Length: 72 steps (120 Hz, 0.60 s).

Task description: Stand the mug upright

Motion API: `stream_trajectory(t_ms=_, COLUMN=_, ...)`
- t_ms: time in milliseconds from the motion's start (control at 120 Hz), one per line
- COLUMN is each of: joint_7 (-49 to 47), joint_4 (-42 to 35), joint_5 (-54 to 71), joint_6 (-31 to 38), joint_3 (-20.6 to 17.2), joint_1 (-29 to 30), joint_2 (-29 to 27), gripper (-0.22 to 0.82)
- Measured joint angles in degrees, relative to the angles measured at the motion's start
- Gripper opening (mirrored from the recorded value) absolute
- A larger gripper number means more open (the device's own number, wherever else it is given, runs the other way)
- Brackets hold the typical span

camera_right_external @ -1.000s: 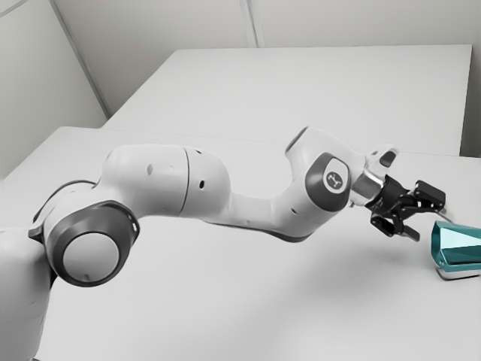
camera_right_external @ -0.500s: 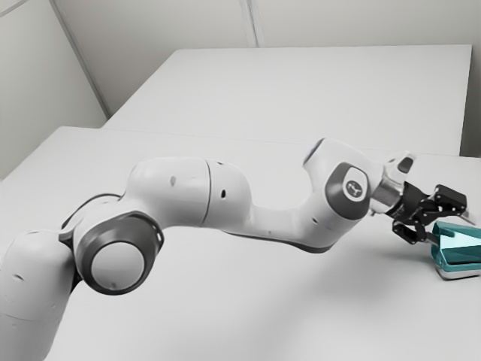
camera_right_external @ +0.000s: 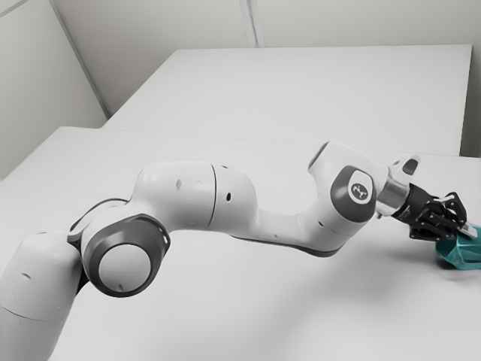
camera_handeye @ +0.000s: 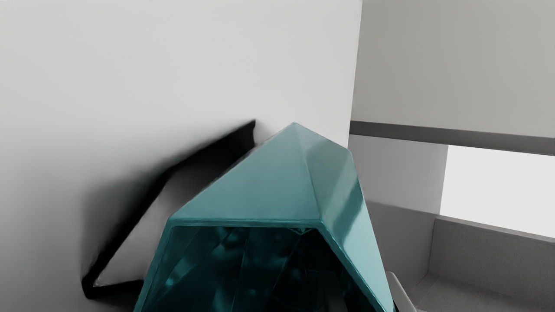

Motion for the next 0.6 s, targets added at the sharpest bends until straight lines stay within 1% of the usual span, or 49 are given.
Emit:
stream_trajectory(t_ms=150, joint_7=-0.2, joint_4=0.3, joint_5=0.1, joint_6=0.1, joint_3=0.0, joint_1=0.0, joint_2=-0.1, gripper=-0.13)
stream_trajectory(t_ms=242, joint_7=-0.3, joint_4=0.2, joint_5=0.3, joint_6=0.1, joint_3=0.0, joint_1=0.0, joint_2=-1.0, gripper=-0.13)
stream_trajectory(t_ms=333, joint_7=-0.5, joint_4=-0.3, joint_5=1.0, joint_6=0.1, joint_3=0.2, joint_1=0.0, joint_2=-3.4, gripper=-0.14)
stream_trajectory(t_ms=400, joint_7=-0.6, joint_4=-2.2, joint_5=1.5, joint_6=0.0, joint_3=0.9, joint_1=0.2, joint_2=-6.9, gripper=-0.13)
stream_trajectory(t_ms=500, joint_7=-0.7, joint_4=-9.3, joint_5=3.0, joint_6=-0.6, joint_3=4.1, joint_1=0.6, joint_2=-15.5, gripper=-0.14)
stream_trajectory(t_ms=600, joint_7=-0.8, joint_4=-14.8, joint_5=6.6, joint_6=-3.8, joint_3=7.6, joint_1=1.2, joint_2=-22.5, gripper=-0.14)
